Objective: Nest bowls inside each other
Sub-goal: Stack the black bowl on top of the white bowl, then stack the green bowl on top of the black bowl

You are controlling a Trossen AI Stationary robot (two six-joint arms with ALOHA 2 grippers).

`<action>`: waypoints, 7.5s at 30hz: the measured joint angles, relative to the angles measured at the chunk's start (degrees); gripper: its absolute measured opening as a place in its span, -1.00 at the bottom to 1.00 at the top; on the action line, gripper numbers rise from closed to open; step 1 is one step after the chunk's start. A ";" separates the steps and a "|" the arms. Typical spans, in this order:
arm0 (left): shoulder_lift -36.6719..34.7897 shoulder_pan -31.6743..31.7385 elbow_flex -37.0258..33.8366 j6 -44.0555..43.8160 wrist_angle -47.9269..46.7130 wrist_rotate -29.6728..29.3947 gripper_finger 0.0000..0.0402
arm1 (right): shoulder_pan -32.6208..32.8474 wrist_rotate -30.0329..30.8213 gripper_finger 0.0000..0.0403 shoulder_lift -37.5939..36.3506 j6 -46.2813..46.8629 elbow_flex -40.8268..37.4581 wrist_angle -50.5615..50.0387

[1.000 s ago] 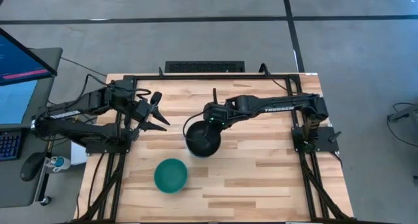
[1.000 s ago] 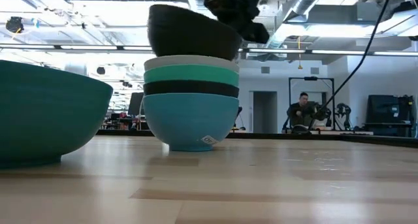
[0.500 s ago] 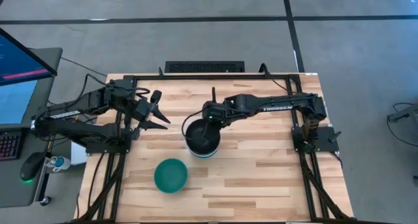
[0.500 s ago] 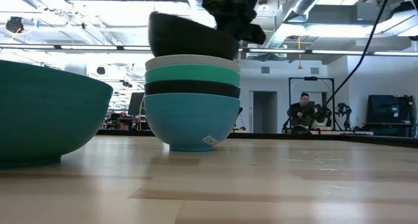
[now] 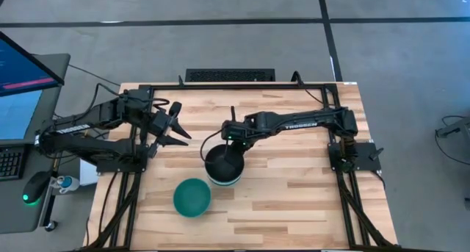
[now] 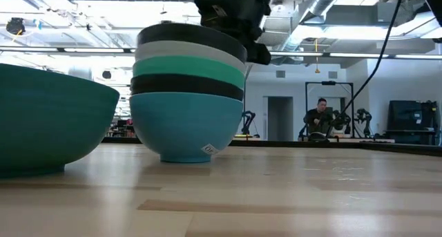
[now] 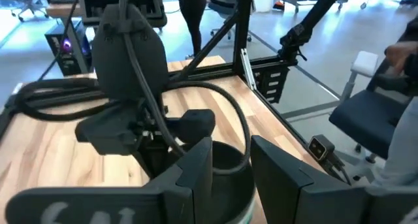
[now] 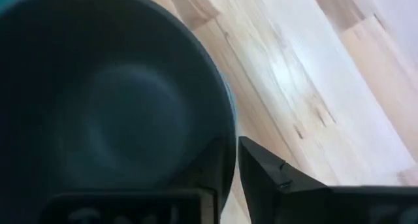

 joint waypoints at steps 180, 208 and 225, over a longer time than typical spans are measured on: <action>23.05 -6.49 9.91 -21.40 -5.90 -21.47 -1.00 | 22.06 20.24 -0.65 -31.11 -4.37 -25.17 30.35; 45.22 -7.52 29.75 -21.98 -27.60 -29.23 -1.00 | 21.81 17.19 -0.65 -37.37 -6.48 -36.05 28.48; 45.11 -9.29 24.04 -22.52 -22.04 -25.83 -0.72 | 21.75 17.21 -0.65 -37.33 -5.38 -36.03 29.45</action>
